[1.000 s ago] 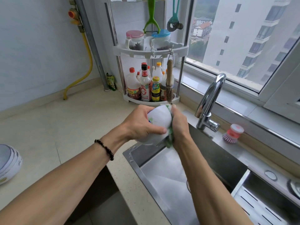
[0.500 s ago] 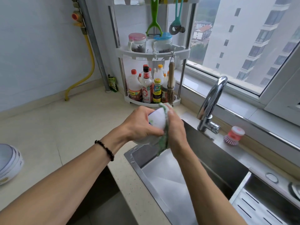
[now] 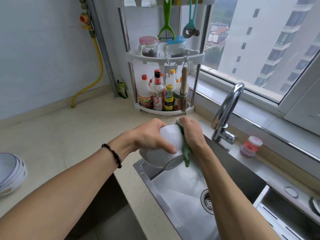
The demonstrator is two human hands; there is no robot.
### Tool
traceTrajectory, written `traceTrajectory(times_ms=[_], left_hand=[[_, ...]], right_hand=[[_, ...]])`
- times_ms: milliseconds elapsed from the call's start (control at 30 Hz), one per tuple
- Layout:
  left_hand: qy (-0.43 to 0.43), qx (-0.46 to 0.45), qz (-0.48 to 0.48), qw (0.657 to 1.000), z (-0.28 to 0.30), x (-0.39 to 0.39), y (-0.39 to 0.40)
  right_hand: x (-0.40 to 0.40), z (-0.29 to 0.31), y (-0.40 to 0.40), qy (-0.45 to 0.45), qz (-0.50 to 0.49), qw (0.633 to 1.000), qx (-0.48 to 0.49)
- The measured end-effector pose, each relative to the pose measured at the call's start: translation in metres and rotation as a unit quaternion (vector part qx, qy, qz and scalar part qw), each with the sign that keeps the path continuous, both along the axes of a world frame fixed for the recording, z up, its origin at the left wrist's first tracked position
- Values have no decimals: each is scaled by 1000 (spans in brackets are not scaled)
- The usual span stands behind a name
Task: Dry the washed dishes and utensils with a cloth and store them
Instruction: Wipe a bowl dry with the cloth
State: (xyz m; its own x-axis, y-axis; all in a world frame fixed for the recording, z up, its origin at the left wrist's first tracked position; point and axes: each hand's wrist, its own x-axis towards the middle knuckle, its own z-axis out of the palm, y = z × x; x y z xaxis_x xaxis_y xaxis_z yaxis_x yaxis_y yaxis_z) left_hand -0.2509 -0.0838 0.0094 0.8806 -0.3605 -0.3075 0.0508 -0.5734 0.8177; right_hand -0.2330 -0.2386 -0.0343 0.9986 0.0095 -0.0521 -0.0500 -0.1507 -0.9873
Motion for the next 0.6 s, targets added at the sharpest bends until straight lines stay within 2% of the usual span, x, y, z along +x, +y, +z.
traceTrajectory(times_ms=[100,167,233,300,333,367,433,500,533,600], left_hand=[[-67,16,73,995,-13,3,-1],[-97,14,92,991,-17,6,-2],[-114,19,68,991,-18,3,-5],[-117,6,66,991,-19,-2,-9],[-117,-8,77,990,-20,-4,-11],[-119,-19,92,989,-21,-3,-12],[-123,-35,120,984,-23,2,-11],[-123,-36,122,984,-22,4,-9],[-124,-34,113,985,-21,2,-9],[-130,-43,96,986,-20,-4,-10]], right_hand=[[-9,-8,12,-50,47,997,-42],[-21,-25,23,-88,22,992,-86],[-19,-31,25,-60,-32,998,-15],[-6,-26,16,78,-73,985,138],[-3,-24,13,116,-81,974,177],[-3,-25,12,104,-77,977,169],[-15,-29,21,-13,-54,995,78],[-25,-31,28,-74,-43,995,42],[-22,-30,27,-64,-51,995,54],[-9,-19,17,28,-77,988,128]])
